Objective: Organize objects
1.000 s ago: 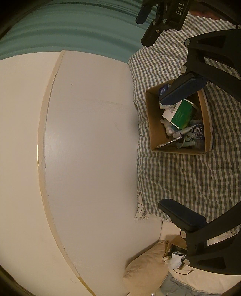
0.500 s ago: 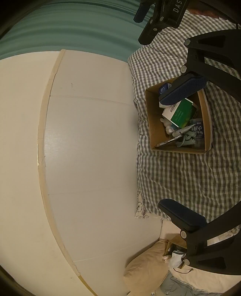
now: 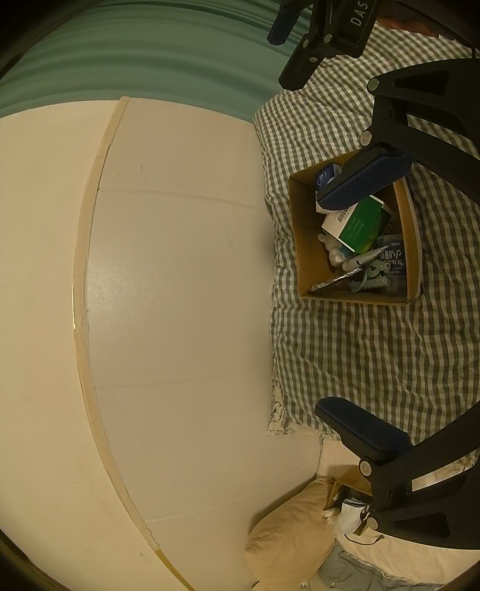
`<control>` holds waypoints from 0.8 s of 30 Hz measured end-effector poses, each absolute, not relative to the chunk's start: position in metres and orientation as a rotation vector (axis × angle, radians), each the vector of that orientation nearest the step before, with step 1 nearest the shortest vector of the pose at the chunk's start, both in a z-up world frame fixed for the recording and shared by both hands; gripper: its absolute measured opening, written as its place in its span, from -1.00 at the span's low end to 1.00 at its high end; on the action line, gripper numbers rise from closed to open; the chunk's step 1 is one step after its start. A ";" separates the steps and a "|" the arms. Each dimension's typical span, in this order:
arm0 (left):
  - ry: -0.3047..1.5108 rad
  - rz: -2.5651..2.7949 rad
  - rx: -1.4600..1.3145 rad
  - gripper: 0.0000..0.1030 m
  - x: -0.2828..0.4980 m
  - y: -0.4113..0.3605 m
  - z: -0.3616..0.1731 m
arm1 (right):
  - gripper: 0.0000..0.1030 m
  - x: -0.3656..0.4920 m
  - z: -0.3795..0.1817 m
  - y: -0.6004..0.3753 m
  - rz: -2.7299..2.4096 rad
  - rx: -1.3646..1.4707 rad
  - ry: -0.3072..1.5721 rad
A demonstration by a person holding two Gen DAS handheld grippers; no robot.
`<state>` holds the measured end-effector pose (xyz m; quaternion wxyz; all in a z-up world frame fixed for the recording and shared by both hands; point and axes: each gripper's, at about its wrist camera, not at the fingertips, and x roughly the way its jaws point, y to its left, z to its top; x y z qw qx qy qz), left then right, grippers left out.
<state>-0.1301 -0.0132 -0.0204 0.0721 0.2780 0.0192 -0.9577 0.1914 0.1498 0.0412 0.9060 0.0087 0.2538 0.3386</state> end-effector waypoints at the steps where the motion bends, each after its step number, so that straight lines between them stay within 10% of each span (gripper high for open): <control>1: 0.059 -2.877 0.836 1.00 -0.130 -0.013 -0.020 | 0.99 0.191 0.041 0.150 0.700 0.016 0.525; 24: 0.072 -2.864 0.852 1.00 -0.133 -0.014 -0.022 | 0.99 0.193 0.035 0.155 0.702 0.000 0.554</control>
